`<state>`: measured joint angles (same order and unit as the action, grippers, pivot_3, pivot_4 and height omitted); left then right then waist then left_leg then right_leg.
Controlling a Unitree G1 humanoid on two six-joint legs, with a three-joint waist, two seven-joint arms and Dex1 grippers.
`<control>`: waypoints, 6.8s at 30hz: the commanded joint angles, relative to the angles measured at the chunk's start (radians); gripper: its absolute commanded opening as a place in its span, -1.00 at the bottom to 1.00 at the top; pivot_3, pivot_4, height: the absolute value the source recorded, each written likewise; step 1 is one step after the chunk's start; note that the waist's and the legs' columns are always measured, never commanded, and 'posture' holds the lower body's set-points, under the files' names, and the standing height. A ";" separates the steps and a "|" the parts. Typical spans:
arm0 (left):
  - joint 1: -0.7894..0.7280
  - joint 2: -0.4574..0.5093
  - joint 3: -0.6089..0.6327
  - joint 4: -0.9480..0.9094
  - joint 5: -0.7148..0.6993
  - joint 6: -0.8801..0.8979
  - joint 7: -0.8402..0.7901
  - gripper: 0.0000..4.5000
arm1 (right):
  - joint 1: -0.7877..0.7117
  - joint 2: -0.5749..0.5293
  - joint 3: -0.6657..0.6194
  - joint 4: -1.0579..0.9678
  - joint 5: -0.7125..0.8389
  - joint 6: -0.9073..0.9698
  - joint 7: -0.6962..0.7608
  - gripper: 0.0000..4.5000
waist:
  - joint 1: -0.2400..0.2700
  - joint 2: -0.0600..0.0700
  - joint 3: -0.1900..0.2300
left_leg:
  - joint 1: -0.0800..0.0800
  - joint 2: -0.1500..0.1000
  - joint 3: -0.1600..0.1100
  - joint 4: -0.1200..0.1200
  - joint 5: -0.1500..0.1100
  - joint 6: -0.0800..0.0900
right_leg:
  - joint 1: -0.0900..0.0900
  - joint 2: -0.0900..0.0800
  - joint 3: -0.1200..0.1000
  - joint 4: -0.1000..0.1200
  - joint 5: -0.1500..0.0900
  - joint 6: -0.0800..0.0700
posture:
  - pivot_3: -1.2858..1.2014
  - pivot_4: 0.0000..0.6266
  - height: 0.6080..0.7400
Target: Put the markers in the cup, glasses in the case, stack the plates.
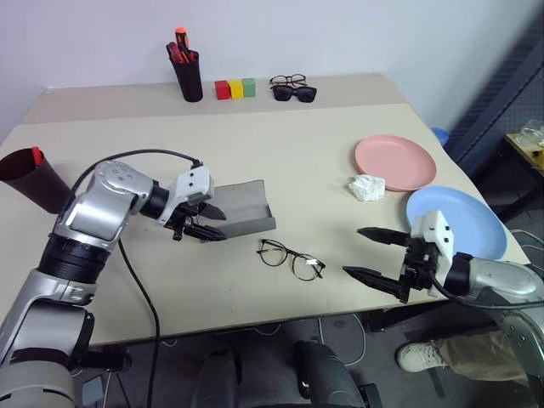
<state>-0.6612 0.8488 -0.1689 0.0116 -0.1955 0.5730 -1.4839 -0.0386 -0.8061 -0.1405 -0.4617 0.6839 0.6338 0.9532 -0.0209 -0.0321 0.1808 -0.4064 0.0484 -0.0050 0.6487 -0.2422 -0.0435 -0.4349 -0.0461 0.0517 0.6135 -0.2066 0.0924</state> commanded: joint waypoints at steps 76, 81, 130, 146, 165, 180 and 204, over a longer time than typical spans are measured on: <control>0.784 0.184 0.456 -0.388 -0.257 0.104 0.450 0.09 | -0.814 0.412 0.289 0.783 -0.328 -0.419 0.251 -0.98 | -0.027 0.002 0.003 | -0.002 0.001 0.002 -0.002 0.000 0.000 | -0.006 0.000 0.000 0.002 0.000 -0.002 | 0.03 -0.52 1.00; 0.800 0.174 0.480 -0.413 -0.267 0.117 0.471 0.09 | -0.965 0.537 0.277 1.118 -0.417 -0.685 0.188 -0.98 | -0.031 0.003 0.003 | -0.002 0.001 0.002 -0.003 0.000 0.000 | -0.006 0.000 0.000 0.002 0.001 -0.002 | 0.03 -0.52 1.00; 0.157 0.067 0.417 -0.089 -0.287 0.268 0.785 -0.47 | -0.521 0.409 0.210 0.636 -0.469 -0.577 0.189 1.00 | -0.022 0.005 0.004 | 0.000 0.000 -0.001 -0.003 0.001 -0.001 | -0.002 0.001 -0.001 0.005 0.001 0.006 | 0.03 -0.52 1.00; -0.580 -0.303 -0.154 1.205 0.358 -0.538 0.599 -0.96 | 0.216 0.193 -0.117 -0.135 -0.411 -0.204 -0.175 1.00 | 0.009 0.000 0.004 | -0.003 -0.002 0.001 0.002 0.000 -0.001 | -0.001 0.000 0.000 -0.002 0.000 0.000 | 0.03 -0.52 1.00; -0.409 -0.319 -0.165 0.924 0.356 -0.503 -0.114 -0.96 | 0.373 0.216 -0.195 -0.178 -0.362 -0.248 -0.274 1.00 | 0.007 0.001 0.004 | -0.001 -0.001 0.000 0.002 0.000 0.000 | 0.001 0.000 0.000 -0.001 0.000 -0.001 | 0.03 -0.52 1.00; -0.409 -0.339 0.076 0.692 0.157 -0.424 0.144 -0.96 | 0.274 0.176 -0.262 0.019 -0.382 -0.275 -0.318 1.00 | 0.011 0.000 0.004 | -0.002 -0.001 -0.001 0.005 0.000 0.000 | 0.002 0.000 0.000 0.000 0.000 0.000 | 0.03 -0.52 1.00; -0.180 -0.374 -0.108 0.102 -0.010 -0.072 0.185 1.00 | 0.037 0.131 -0.202 0.296 -0.407 -0.045 -0.397 0.42 | 0.006 0.004 0.003 | 0.000 -0.002 -0.002 0.003 0.000 0.001 | 0.003 0.002 0.002 0.000 0.000 0.000 | 0.03 -0.52 1.00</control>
<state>-0.8217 0.4716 -0.2818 0.1243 -0.2039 0.5116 -1.3040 0.0084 -0.6708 -0.3271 -0.1607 0.2612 0.5735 0.5565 -0.0146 -0.0279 0.1833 -0.4061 0.0464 -0.0067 0.6519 -0.2423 -0.0424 -0.4316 -0.0445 0.0538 0.6136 -0.2070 0.0925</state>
